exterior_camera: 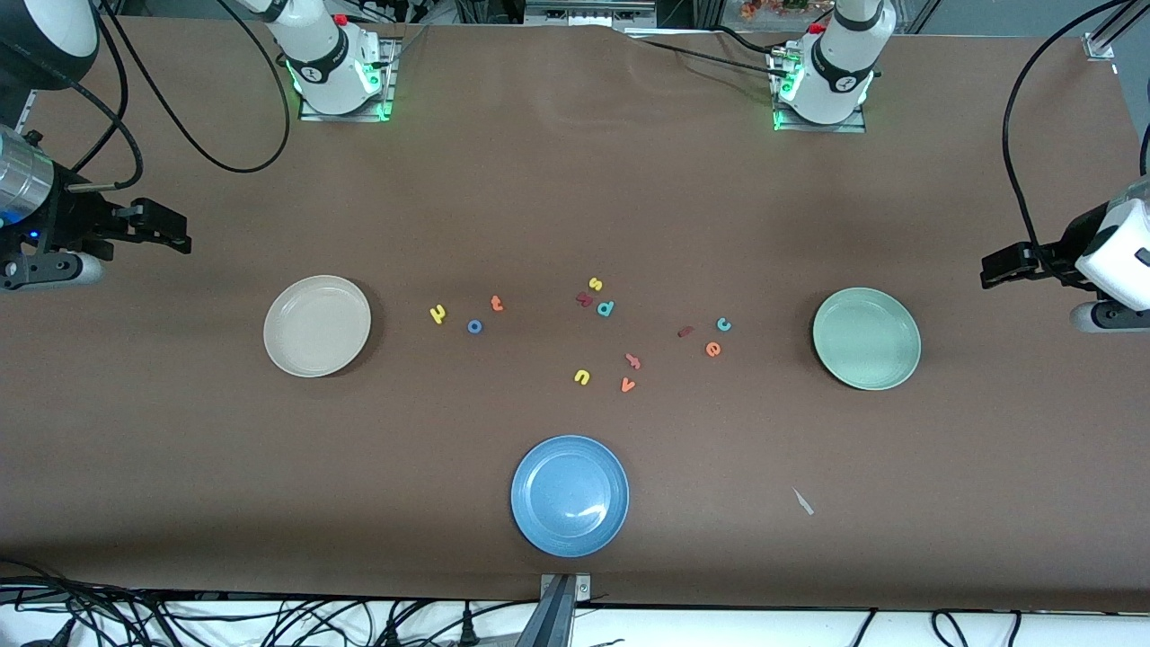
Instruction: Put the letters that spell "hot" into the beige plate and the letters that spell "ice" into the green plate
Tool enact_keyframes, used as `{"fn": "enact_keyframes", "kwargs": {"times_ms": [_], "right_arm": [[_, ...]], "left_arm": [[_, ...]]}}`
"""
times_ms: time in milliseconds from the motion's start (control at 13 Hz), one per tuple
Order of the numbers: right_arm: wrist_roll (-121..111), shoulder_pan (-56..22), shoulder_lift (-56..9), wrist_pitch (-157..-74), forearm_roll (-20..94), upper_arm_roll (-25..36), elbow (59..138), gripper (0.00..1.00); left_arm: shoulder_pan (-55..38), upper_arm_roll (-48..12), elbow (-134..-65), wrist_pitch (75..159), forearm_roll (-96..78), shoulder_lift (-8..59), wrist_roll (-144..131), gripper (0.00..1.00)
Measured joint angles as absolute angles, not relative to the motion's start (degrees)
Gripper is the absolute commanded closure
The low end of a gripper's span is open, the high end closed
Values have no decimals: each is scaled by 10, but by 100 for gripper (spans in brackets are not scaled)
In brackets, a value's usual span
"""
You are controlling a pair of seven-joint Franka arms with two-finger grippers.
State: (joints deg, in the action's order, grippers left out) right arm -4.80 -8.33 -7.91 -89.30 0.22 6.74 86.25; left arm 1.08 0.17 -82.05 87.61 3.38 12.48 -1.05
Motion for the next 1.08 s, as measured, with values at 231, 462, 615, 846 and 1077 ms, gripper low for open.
{"fn": "enact_keyframes", "kwargs": {"times_ms": [231,462,615,846,1077], "right_arm": [[-48,-83,-79,-892,2,67,863,0],[-52,-83,-79,-892,2,68,862,0],[-62,-83,-79,-892,2,68,862,0],[-71,-83,-79,-892,2,68,862,0],[-74,-83,-80,-892,2,68,863,0]], "left_arm": [[11,2,-821,876,34,125,-11,0],[11,2,-821,876,34,125,-11,0],[10,2,-821,876,34,125,-11,0],[10,2,-821,876,34,126,-11,0],[10,2,-822,876,34,127,-11,0]]}}
